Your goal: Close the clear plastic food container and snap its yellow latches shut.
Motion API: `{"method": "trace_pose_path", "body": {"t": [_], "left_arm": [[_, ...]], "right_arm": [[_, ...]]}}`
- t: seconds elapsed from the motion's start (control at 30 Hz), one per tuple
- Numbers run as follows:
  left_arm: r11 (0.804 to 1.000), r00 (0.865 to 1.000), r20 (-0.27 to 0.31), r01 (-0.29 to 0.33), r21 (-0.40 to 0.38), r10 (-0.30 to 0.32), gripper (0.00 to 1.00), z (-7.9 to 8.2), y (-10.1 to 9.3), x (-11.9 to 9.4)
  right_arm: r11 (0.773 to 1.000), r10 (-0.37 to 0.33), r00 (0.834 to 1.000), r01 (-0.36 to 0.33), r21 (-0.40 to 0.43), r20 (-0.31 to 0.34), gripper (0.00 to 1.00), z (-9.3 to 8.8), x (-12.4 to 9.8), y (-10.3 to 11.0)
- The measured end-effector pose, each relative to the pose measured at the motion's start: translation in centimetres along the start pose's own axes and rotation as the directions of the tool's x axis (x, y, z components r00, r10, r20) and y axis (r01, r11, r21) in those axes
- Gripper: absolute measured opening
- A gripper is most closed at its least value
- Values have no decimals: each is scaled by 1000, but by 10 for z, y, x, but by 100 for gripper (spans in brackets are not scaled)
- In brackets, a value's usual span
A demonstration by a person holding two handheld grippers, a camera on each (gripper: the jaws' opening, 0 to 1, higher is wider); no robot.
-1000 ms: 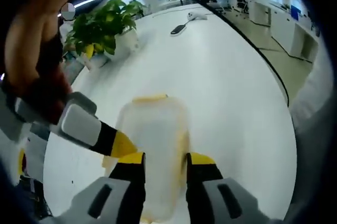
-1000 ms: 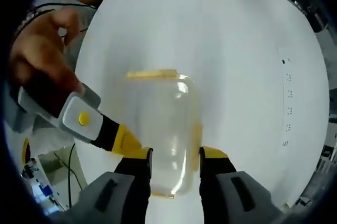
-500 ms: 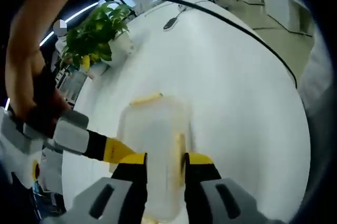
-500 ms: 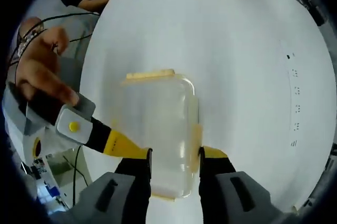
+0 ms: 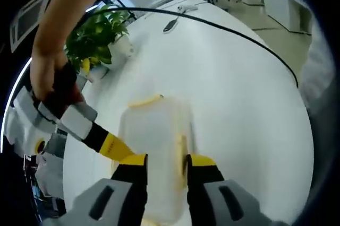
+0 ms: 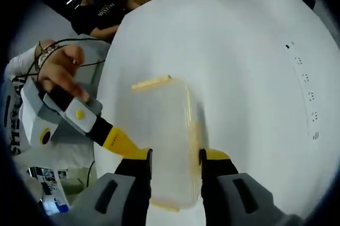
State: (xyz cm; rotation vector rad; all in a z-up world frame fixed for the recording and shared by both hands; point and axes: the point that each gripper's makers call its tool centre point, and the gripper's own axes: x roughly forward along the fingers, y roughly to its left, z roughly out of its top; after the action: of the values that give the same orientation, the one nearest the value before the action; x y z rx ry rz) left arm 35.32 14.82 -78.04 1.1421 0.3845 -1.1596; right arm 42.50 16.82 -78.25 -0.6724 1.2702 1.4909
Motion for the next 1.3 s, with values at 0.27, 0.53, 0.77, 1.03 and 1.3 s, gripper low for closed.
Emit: {"method": "trace_pose_path", "body": {"t": [0.27,0.53,0.77,1.03,1.3], "left_arm": [[982,998,25,54,-180,-50,21,3,7,0],[995,999,4,40,-87,-40,22,5,-2,-4],[992,999,-27,-38,-122,35,42,-3,-2,-20],[898,948,-20,-308,-314,318,86,-27,43,-62],[756,936,-207,-353,-552,286,99,-85,17,-50]], "right_arm": [[994,-104,993,103,20,57,36,-4,0,5],[975,-215,968,205,85,131,38,-10,3,23],[939,-342,911,342,42,232,46,-11,-19,27],[870,-478,750,477,126,458,63,-22,-70,39],[834,-548,708,427,349,445,79,-74,-35,32]]}}
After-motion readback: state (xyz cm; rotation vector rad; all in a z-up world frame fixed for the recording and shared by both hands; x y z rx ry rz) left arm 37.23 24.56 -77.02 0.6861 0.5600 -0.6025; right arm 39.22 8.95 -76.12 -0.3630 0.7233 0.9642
